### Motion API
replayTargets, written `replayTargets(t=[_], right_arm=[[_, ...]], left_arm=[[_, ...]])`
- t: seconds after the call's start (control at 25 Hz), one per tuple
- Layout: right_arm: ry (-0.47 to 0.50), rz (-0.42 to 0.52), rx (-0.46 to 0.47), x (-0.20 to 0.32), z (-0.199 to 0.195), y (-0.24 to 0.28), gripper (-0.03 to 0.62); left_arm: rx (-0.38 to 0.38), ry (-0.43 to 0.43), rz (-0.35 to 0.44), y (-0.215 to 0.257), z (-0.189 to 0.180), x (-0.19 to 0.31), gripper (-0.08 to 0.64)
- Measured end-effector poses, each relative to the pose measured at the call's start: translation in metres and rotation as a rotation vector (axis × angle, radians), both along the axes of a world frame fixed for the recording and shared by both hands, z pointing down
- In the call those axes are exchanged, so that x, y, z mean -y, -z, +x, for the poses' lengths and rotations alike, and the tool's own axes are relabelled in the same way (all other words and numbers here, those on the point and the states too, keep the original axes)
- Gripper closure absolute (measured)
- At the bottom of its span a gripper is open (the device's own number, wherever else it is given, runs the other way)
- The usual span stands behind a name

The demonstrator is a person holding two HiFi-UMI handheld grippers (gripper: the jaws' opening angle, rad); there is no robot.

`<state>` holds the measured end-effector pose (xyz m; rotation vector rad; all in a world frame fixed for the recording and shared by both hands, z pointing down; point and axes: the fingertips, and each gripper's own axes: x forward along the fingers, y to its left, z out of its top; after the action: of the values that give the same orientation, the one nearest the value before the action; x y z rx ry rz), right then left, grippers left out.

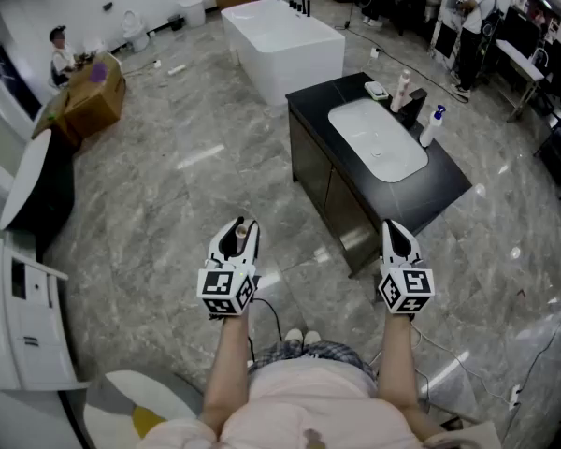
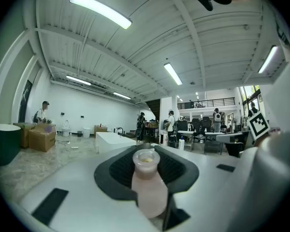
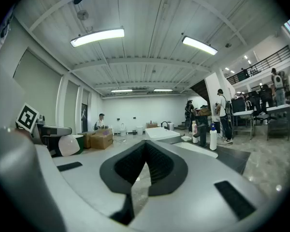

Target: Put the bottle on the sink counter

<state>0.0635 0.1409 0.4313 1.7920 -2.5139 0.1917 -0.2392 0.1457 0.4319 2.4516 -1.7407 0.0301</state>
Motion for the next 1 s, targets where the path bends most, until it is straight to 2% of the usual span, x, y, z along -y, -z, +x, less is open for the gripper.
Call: replayTargets(t=[0.72, 1.0], right_arm=[[-0.002, -0.001, -0.006, 0.021, -0.016, -0.005, 0.578], [-0.036, 0.011, 0.05, 0.037, -0.021, -0.005, 0.577]], left_arm=[[-0.005, -0.001, -0.005, -0.009, -0.013, 0.018, 0.426], [-0.012, -0.012, -0.004, -0.012, -0.025, 0.038, 0.426]])
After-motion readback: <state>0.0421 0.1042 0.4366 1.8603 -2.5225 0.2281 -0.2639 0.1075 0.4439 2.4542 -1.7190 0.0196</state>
